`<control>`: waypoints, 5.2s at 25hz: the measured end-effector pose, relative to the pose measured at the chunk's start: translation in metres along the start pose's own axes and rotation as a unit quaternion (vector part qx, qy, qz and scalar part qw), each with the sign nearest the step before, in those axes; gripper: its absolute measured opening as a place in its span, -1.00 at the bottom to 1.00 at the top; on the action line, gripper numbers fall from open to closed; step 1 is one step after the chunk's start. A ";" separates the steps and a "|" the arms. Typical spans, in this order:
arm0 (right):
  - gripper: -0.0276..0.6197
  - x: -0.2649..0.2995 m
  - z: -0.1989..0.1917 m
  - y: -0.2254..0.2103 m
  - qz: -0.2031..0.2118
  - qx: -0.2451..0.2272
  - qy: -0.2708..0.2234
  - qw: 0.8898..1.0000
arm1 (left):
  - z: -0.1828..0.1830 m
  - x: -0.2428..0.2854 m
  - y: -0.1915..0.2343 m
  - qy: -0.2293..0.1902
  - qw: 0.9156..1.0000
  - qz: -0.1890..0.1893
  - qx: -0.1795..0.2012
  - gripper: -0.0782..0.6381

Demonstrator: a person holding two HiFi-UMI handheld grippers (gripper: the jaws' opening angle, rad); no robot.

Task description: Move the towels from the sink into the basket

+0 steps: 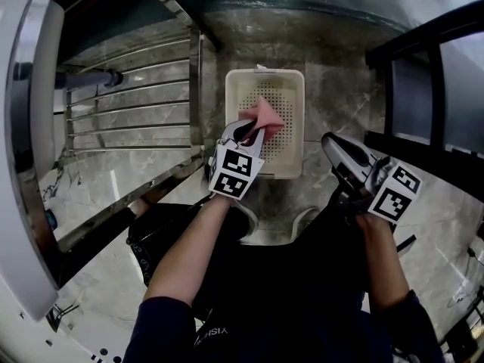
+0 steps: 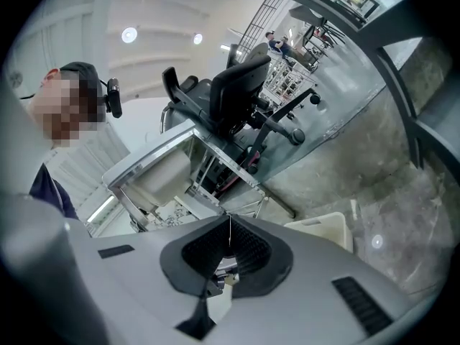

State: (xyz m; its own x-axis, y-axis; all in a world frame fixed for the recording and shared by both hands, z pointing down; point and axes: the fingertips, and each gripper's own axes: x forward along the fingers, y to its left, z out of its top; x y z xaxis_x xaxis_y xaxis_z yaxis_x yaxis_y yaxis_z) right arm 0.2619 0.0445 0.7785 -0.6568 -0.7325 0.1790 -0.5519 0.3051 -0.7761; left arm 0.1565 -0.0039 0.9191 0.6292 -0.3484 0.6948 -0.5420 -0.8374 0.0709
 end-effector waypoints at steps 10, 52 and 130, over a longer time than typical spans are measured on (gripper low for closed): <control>-0.89 -0.001 -0.004 0.002 -0.001 -0.006 0.004 1.000 | -0.010 0.000 -0.007 0.011 1.000 -0.014 0.000 -0.58; -0.89 0.006 0.031 0.116 -0.061 0.008 0.110 0.992 | 0.083 -0.134 -0.006 -0.054 0.998 -0.035 -0.019 -0.66; -0.89 0.163 0.158 0.761 0.136 -0.266 0.065 0.952 | 0.212 -0.850 0.125 -0.267 0.949 0.159 -0.059 -0.77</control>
State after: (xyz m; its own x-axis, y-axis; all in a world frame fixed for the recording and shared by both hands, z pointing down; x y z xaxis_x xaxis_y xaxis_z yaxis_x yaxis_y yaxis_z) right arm -0.1837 0.0607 0.1218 -0.8513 -0.5117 0.1160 -0.5123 0.7629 -0.3944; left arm -0.3282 0.0981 0.1853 0.5996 -0.7652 0.2346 -0.7900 -0.6128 0.0201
